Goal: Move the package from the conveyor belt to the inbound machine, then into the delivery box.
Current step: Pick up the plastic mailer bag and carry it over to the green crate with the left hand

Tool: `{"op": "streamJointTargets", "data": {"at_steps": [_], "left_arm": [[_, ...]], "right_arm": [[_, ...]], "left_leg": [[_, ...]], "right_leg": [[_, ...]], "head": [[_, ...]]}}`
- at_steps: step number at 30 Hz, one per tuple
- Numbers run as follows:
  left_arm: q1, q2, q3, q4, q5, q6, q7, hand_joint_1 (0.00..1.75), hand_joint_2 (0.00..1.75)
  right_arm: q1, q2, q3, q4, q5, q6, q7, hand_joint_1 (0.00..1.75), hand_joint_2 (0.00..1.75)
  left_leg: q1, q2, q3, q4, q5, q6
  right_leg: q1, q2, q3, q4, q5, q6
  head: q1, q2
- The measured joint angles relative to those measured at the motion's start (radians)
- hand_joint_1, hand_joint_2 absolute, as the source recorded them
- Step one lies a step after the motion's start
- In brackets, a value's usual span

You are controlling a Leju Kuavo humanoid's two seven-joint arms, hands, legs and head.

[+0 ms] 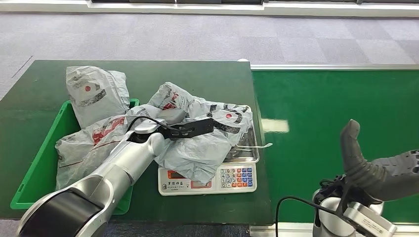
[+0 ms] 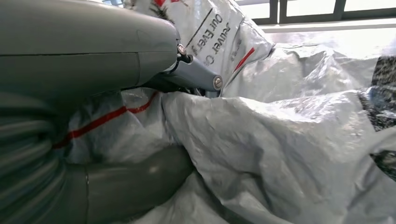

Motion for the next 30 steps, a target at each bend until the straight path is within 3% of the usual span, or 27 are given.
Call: {"op": "streamJointTargets", "data": {"at_steps": [5, 10, 15, 20, 22, 25, 30], "left_arm": [[-0.006, -0.003, 0.0, 0.011, 0.02, 0.01, -0.012, 1.75, 1.75], [-0.004, -0.001, 0.011, 0.007, 0.091, 0.122, -0.083, 1.75, 1.75], [-0.006, 0.003, 0.023, 0.0, 0.11, 0.148, -0.106, 1.75, 1.75], [-0.008, 0.02, 0.087, -0.059, 0.222, 0.338, -0.27, 1.75, 1.75], [-0.004, 0.043, 0.126, -0.133, 0.252, 0.408, -0.323, 1.75, 1.75], [0.043, 0.105, 0.175, -0.328, 0.262, 0.439, -0.311, 1.75, 1.75], [0.234, 0.249, 0.265, -0.688, 0.26, 0.4, -0.245, 1.75, 1.75]], "right_arm": [[0.004, 0.002, -0.005, -0.007, 0.003, 0.001, 0.0, 0.0, 1.75], [0.022, 0.008, -0.019, -0.019, 0.016, 0.001, 0.0, 0.0, 1.75], [0.032, 0.01, -0.028, -0.027, 0.017, 0.002, 0.0, 0.0, 1.75], [0.07, 0.012, -0.044, -0.042, 0.023, 0.002, 0.0, 0.0, 1.75], [0.1, 0.013, -0.058, -0.057, 0.025, 0.002, 0.0, 0.0, 1.75], [0.149, 0.015, -0.084, -0.084, 0.024, 0.002, 0.0, 0.0, 1.75], [0.231, 0.016, -0.125, -0.128, 0.022, 0.002, 0.0, 0.0, 1.75]], "left_leg": [[0.0, 0.0, 0.0, 0.0, 0.0, 0.0], [0.0, -0.001, 0.0, 0.0, 0.0, 0.0], [0.0, -0.001, 0.0, 0.0, 0.0, 0.0], [0.0, -0.001, -0.001, 0.0, 0.0, 0.0], [0.0, -0.001, -0.001, 0.0, 0.0, 0.0], [0.0, 0.0, 0.0, -0.002, 0.0, 0.0], [0.0, 0.003, 0.004, -0.005, -0.002, -0.002]], "right_leg": [[0.0, 0.0, 0.0, 0.0, 0.0, 0.0], [0.0, -0.001, 0.0, 0.0, 0.0, 0.0], [0.0, 0.0, 0.0, 0.0, 0.0, 0.0], [0.0, -0.001, 0.0, 0.0, 0.0, 0.0], [0.0, -0.001, 0.0, 0.0, 0.0, 0.0], [0.0, 0.0, 0.0, 0.0, 0.0, 0.0], [0.0, 0.003, 0.001, 0.0, -0.004, -0.002]], "head": [[0.0, 0.0], [0.0, 0.0], [0.0, 0.0], [0.0, 0.0], [0.0, 0.0], [0.0, 0.0], [0.0, 0.0]]}}
